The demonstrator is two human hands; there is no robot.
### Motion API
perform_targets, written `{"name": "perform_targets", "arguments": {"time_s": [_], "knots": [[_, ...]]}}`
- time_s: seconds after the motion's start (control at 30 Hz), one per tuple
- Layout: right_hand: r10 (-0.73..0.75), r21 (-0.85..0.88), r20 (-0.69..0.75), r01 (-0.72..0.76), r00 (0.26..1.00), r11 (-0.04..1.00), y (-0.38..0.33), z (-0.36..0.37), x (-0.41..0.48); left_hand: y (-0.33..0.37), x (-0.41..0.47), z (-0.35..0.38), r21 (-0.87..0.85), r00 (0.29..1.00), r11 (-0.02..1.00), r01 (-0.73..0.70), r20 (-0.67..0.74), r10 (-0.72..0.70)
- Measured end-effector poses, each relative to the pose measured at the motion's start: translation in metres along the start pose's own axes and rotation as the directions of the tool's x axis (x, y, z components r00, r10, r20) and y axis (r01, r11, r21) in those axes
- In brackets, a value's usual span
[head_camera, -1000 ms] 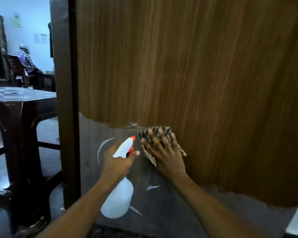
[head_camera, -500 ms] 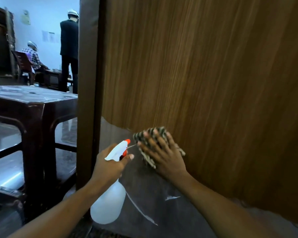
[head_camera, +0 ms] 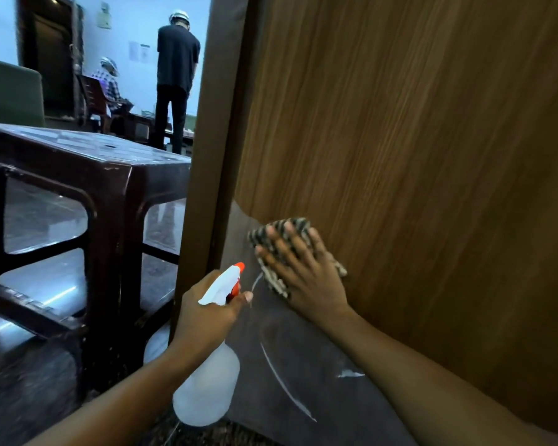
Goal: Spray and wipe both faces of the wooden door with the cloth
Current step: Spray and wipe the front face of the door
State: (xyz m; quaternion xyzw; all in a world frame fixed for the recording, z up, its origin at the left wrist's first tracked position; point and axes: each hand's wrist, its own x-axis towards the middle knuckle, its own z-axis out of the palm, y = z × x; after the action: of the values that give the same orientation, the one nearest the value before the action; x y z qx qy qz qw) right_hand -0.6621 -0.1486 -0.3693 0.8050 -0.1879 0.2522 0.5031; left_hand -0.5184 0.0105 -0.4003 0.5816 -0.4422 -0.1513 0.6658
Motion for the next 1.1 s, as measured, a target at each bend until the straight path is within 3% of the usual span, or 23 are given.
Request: {"name": "perform_targets", "arguments": {"time_s": [0.1,0.2,0.37,0.5,0.6,0.73,0.83,1.0,1.07,1.1], "knots": [[-0.183,-0.030,0.106,0.187,0.977,0.982,-0.013,0.016,-0.044,0.000,0.002,0.000,-0.007,1.000,1.000,0.004,0.016,-0.004],[-0.300,-0.024,0.111,0.305,0.947,0.952,0.003,0.015,-0.072,-0.004,0.004,-0.011,0.008,1.000,0.999,0.031,0.007,-0.031],[0.038,0.023,-0.017,-0.037,0.999,0.999,0.017,-0.007,0.023,-0.007,0.004,-0.039,-0.017,0.996,0.998,0.056,-0.073,-0.058],[0.004,0.032,-0.014,-0.004,1.000,0.999,-0.013,0.000,0.092,0.000,0.011,-0.034,-0.024,0.995,1.000,0.017,-0.094,-0.019],[-0.163,-0.005,0.041,0.164,0.986,0.987,-0.045,0.029,0.064,0.006,0.015,-0.033,-0.020,0.996,1.000,0.011,-0.087,-0.012],[-0.428,0.032,0.188,0.430,0.884,0.902,-0.082,0.052,-0.032,0.003,0.010,-0.049,-0.033,0.997,0.998,0.050,-0.058,-0.052],[-0.347,0.047,0.103,0.344,0.932,0.938,-0.064,0.049,-0.063,0.005,0.015,-0.059,0.022,0.998,0.998,0.054,-0.045,-0.053],[-0.025,0.106,-0.039,0.029,0.999,0.994,-0.071,0.028,0.018,0.009,0.026,-0.058,0.072,0.996,0.997,0.021,-0.086,-0.014],[-0.031,0.149,0.004,0.030,1.000,0.988,-0.103,0.036,0.037,0.000,0.015,-0.049,0.052,0.990,0.999,-0.001,-0.140,0.009],[-0.104,0.135,0.062,0.095,0.993,0.986,-0.119,0.041,0.032,-0.007,0.005,-0.041,0.045,0.988,0.999,-0.015,-0.153,0.022]]}}
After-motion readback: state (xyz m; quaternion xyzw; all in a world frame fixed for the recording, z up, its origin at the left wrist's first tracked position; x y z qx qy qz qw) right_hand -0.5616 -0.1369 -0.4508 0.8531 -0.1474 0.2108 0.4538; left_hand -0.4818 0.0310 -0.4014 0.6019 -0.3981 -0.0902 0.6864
